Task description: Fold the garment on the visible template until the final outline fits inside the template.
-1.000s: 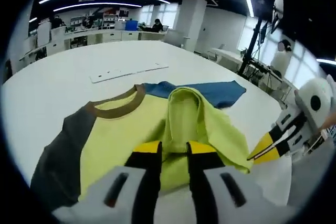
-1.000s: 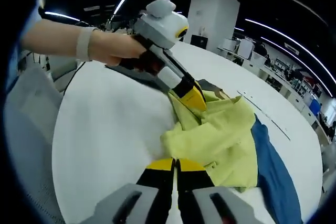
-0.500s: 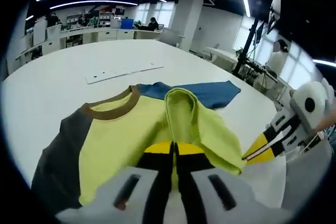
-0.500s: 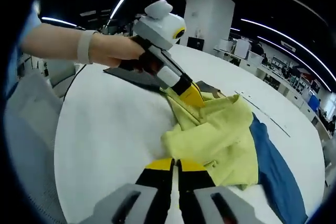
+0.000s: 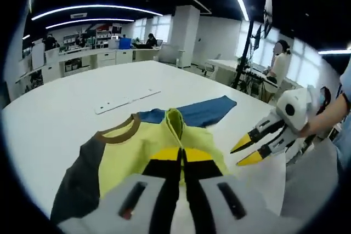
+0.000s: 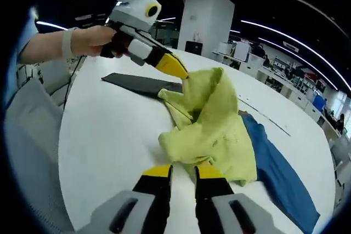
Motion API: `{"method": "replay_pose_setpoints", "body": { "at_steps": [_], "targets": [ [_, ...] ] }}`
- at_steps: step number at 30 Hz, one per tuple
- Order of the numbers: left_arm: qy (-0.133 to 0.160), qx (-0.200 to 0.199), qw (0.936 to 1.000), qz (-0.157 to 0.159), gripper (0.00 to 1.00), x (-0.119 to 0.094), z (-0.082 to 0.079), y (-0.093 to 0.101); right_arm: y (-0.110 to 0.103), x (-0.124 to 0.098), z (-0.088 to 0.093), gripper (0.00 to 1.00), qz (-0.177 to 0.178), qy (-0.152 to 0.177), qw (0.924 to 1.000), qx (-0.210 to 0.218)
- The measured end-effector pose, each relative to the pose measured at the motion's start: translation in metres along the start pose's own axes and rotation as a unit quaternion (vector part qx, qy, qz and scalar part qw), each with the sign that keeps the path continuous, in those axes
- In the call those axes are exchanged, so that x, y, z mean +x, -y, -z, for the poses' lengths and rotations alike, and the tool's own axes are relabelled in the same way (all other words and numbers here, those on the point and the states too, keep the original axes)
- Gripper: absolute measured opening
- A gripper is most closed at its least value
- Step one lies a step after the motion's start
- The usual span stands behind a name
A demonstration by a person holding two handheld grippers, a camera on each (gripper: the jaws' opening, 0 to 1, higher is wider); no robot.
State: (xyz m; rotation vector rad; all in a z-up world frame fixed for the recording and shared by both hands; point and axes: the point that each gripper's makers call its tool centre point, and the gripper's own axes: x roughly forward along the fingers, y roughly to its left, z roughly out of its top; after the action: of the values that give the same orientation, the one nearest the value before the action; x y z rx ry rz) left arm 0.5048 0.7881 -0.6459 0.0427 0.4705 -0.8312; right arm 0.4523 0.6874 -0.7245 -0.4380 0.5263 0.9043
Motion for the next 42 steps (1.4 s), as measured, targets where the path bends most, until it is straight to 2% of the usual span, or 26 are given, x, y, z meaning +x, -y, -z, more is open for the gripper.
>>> {"method": "replay_pose_setpoints", "body": {
  "at_steps": [4, 8, 15, 25, 32, 36, 42],
  "targets": [
    [-0.001, 0.012, 0.9999, -0.012, 0.0, -0.023, 0.001, 0.003, -0.003, -0.006, 0.004, 0.12, 0.002, 0.0, 1.0, 0.005],
    [-0.015, 0.029, 0.999, -0.031, 0.0, -0.041, 0.011, -0.001, -0.007, -0.009, 0.007, 0.12, 0.002, 0.001, 1.0, 0.009],
    [-0.03, 0.023, 0.9975, -0.06, 0.0, -0.072, 0.027, -0.01, -0.014, -0.014, 0.007, 0.12, 0.0, 0.005, 0.9999, 0.013],
    [-0.045, 0.039, 0.9939, -0.092, 0.0, -0.117, 0.034, -0.016, -0.017, -0.019, 0.011, 0.11, -0.002, 0.006, 0.9998, 0.019],
    [-0.081, 0.044, 0.9892, -0.115, 0.0, -0.149, 0.062, -0.017, -0.018, -0.02, 0.013, 0.11, -0.003, 0.004, 0.9998, 0.018],
    [-0.093, 0.028, 0.9871, -0.127, 0.0, -0.165, 0.08, -0.019, -0.018, -0.02, 0.014, 0.11, -0.005, 0.003, 0.9998, 0.018],
    [-0.123, 0.007, 0.9829, -0.136, 0.0, -0.182, 0.112, -0.011, -0.019, -0.018, 0.015, 0.11, -0.007, 0.001, 0.9999, 0.015]
  ]
}}
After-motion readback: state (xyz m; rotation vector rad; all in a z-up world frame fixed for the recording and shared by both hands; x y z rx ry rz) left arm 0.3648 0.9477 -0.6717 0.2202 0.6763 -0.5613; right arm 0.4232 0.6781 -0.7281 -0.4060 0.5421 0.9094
